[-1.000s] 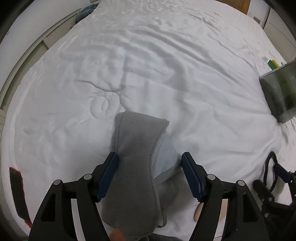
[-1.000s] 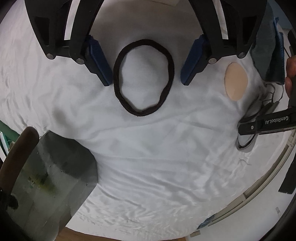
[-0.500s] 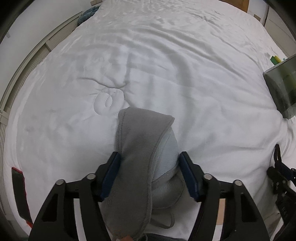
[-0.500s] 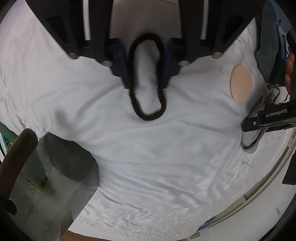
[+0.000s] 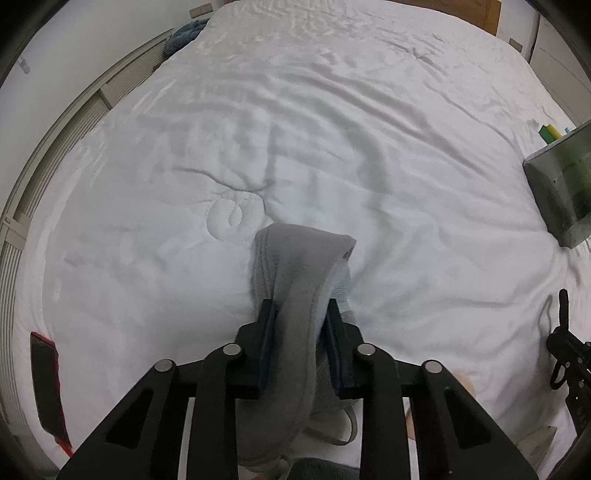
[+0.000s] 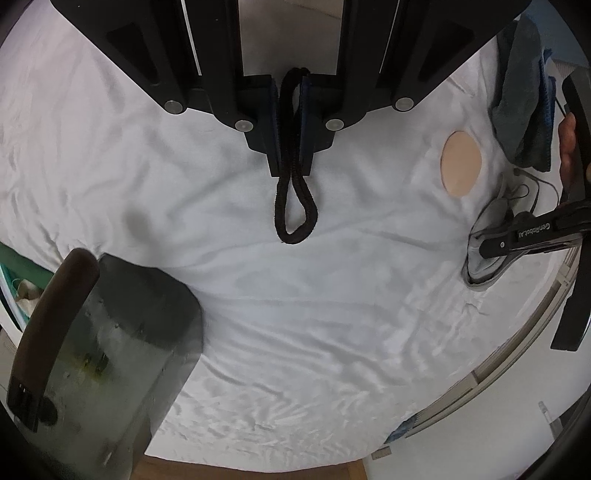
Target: Organize soft objects
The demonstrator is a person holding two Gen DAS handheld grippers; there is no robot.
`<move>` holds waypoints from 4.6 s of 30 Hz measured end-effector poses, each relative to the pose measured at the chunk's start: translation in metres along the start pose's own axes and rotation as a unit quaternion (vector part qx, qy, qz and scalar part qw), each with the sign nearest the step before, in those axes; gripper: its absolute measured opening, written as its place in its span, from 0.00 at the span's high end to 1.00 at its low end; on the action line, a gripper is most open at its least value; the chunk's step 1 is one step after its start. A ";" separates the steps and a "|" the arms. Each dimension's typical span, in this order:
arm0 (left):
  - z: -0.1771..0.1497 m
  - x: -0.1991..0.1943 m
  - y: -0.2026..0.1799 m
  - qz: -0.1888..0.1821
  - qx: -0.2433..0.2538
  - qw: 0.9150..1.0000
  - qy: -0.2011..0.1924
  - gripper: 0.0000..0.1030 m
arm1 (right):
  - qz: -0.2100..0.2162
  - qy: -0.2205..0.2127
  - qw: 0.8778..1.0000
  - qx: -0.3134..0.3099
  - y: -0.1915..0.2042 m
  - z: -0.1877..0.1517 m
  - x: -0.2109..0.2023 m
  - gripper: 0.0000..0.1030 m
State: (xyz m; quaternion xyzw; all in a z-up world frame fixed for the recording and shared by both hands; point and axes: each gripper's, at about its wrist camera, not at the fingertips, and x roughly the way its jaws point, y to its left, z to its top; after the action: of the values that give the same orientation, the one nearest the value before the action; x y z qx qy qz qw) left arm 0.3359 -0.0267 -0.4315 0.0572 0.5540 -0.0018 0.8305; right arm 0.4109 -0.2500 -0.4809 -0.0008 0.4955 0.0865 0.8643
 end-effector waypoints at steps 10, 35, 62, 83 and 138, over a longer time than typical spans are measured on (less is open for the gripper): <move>0.005 -0.024 0.001 -0.001 -0.010 1.000 -0.017 0.83 | 0.011 -0.016 1.000 -0.008 -0.001 0.001 -0.030 0.93; -0.010 -0.181 -0.125 -0.065 0.024 0.995 -0.068 0.84 | -0.008 -0.062 0.998 0.010 -0.122 -0.014 -0.159 0.93; 0.045 -0.246 -0.376 -0.170 0.116 0.972 -0.117 0.84 | -0.073 -0.126 0.988 0.045 -0.309 0.013 -0.234 0.93; 0.122 -0.165 -0.498 -0.158 0.101 0.974 -0.129 0.84 | -0.101 -0.140 0.984 0.034 -0.412 0.089 -0.133 0.93; 0.159 -0.024 -0.536 -0.075 0.080 0.993 -0.045 0.80 | -0.083 -0.077 0.993 0.028 -0.451 0.120 0.009 0.91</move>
State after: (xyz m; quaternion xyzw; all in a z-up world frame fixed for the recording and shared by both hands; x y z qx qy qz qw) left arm 0.4377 -0.5766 -0.3989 0.0819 0.5168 -0.1108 0.8449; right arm 0.5854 -0.6824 -0.4654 -0.0116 0.4276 0.0004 0.9039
